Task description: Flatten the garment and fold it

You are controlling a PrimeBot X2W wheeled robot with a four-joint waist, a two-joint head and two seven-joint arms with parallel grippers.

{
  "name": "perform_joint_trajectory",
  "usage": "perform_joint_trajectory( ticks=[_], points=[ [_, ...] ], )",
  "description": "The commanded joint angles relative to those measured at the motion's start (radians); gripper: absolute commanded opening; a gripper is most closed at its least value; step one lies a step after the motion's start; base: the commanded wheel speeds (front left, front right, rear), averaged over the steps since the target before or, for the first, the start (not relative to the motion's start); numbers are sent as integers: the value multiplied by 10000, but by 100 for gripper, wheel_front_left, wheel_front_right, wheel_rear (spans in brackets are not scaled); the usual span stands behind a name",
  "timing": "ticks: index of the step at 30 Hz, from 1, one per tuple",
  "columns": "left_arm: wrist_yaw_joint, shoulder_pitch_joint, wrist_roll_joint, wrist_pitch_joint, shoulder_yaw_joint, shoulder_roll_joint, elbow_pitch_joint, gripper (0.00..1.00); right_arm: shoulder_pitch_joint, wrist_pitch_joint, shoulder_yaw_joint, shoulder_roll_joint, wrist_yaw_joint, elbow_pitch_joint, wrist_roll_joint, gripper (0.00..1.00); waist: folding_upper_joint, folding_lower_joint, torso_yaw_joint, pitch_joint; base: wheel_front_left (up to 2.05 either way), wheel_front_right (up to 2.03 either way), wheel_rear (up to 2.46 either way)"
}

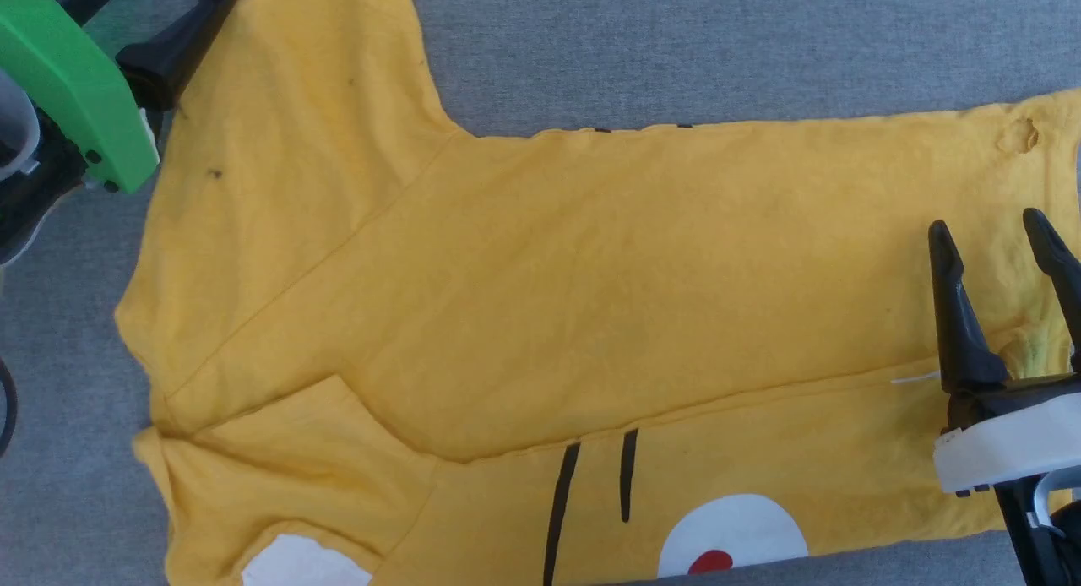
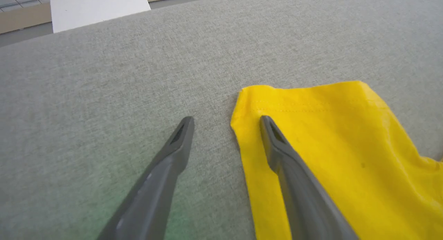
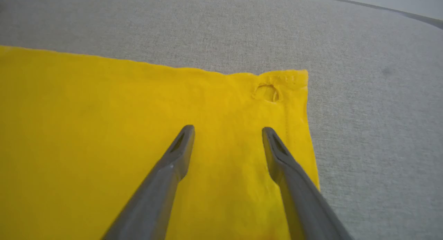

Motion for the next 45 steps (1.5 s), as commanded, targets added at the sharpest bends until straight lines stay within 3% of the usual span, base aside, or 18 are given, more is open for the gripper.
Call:
perform_joint_trajectory(
  ticks=[1,4,5,6,15,22,26,35,36,37,38,45],
  points=[
    [-66,-245,-148,-133,-114,102,94,100,-103,-41,-20,22,-15,-92,-45,100,0,-2,-178,214,0,0,0],
    [-66,-337,-254,-229,-484,142,224,100,-86,-18,-77,28,-15,-172,-63,100,0,-2,-218,280,0,0,0],
    [-66,-374,-287,-231,-681,169,210,5,-86,-5,-104,29,-15,-216,-77,100,0,-2,-230,291,0,0,0],
    [-66,-505,-588,-279,-1407,352,190,0,-146,127,-168,32,-15,-459,-169,100,0,-2,-215,230,0,0,0],
    [-66,-658,-887,-1306,-1856,513,413,0,-1899,922,-401,-1159,-15,-994,-37,100,0,-2,89,-274,0,0,0],
    [-67,-707,-1092,-1687,-2169,434,494,0,-3125,2931,-1219,-1679,-15,350,834,100,0,-2,418,-405,0,0,0],
    [-67,-800,-1160,-1824,-2316,393,499,0,-3064,3769,-1607,-1777,-15,814,1169,100,0,-2,591,-307,0,0,0],
    [-67,-962,-1355,-1976,-2553,506,624,0,-2752,4331,-1811,-1297,-15,1106,1469,100,0,-2,711,-58,0,0,0],
    [-67,-986,-1378,-1989,-2578,521,634,0,-2753,4419,-1853,-1195,-15,1129,1455,56,0,-2,708,-42,0,0,0],
    [-67,-1006,-1395,-1996,-2601,529,642,0,-2754,4488,-1851,-1136,-15,1133,1447,41,0,-2,705,-34,0,0,0],
    [-67,-1035,-1415,-2005,-2628,534,651,0,-2766,4533,-1834,-1092,-15,1120,1429,0,0,-2,700,-26,0,0,0],
    [-67,-1179,-1413,-2628,-2614,571,649,0,-2911,4115,-1626,-1205,-15,1034,1290,0,0,-2,667,-103,0,0,0]
  ],
)
